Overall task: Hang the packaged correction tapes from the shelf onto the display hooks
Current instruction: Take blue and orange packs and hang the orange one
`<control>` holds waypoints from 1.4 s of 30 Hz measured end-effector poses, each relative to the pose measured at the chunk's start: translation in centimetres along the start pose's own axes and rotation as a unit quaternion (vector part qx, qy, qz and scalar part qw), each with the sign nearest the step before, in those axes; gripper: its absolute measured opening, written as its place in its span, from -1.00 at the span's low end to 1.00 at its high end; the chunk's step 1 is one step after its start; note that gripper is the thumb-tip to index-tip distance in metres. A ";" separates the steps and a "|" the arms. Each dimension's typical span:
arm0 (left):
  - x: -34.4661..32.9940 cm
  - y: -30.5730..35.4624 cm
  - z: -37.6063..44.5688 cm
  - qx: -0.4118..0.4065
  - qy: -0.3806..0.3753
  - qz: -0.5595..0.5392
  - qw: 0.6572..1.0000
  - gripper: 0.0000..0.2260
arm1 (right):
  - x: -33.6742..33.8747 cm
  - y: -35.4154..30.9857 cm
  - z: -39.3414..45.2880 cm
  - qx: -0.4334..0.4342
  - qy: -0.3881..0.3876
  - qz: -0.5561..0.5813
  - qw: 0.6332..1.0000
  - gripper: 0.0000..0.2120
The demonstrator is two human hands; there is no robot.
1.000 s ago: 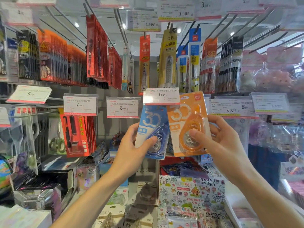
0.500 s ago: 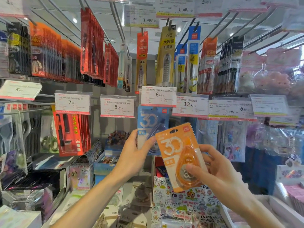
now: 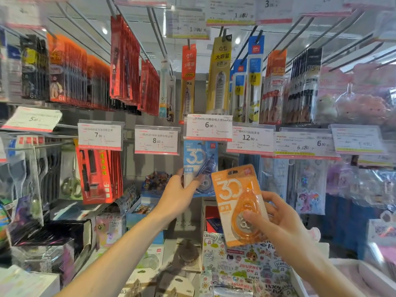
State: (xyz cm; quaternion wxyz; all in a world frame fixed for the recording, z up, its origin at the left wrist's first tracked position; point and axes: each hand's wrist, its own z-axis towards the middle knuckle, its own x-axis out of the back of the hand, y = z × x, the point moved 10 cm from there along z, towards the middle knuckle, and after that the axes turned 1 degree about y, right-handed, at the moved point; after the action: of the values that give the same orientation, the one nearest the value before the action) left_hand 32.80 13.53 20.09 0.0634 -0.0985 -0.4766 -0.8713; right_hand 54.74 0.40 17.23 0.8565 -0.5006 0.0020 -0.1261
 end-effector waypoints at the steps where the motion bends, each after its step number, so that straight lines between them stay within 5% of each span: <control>1: 0.4 0.0 -0.4 -0.003 -0.001 0.022 1.000 -0.70 | 0.0 0.0 0.0 0.001 0.000 0.001 1.000 -0.66; 4: 3.0 0.6 -2.3 -0.033 0.027 0.125 0.991 -0.55 | 0.1 -0.3 0.2 0.013 0.000 0.007 1.000 -0.64; 11: 8.6 7.3 -7.3 -0.216 0.085 0.257 0.938 -0.79 | -1.3 -1.2 0.4 0.049 -0.028 0.008 0.998 -0.68; 21: 7.1 18.7 -6.1 -0.435 0.096 0.410 0.796 -0.59 | -2.7 -2.3 0.2 0.075 -0.041 0.002 0.996 -0.68; 26: 6.4 20.0 -6.2 -0.487 0.088 0.448 0.745 -0.72 | -2.6 -2.6 -0.5 0.078 -0.044 -0.025 0.996 -0.68; 31: 7.4 21.2 -6.3 -0.500 0.096 0.421 0.750 -0.88 | -3.4 -3.6 -0.5 0.098 -0.039 -0.031 0.994 -0.68; 42: 7.6 22.1 -6.4 -0.499 0.082 0.409 0.759 -0.89 | -7.0 -5.5 1.0 0.114 -0.013 -0.013 0.993 -0.70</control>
State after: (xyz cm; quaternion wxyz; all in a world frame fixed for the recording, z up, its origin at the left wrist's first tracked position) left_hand 29.22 -3.89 36.55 0.3947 -0.2304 0.1187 -0.8815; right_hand 46.93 0.22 21.60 0.9062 -0.4014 -0.0298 -0.1296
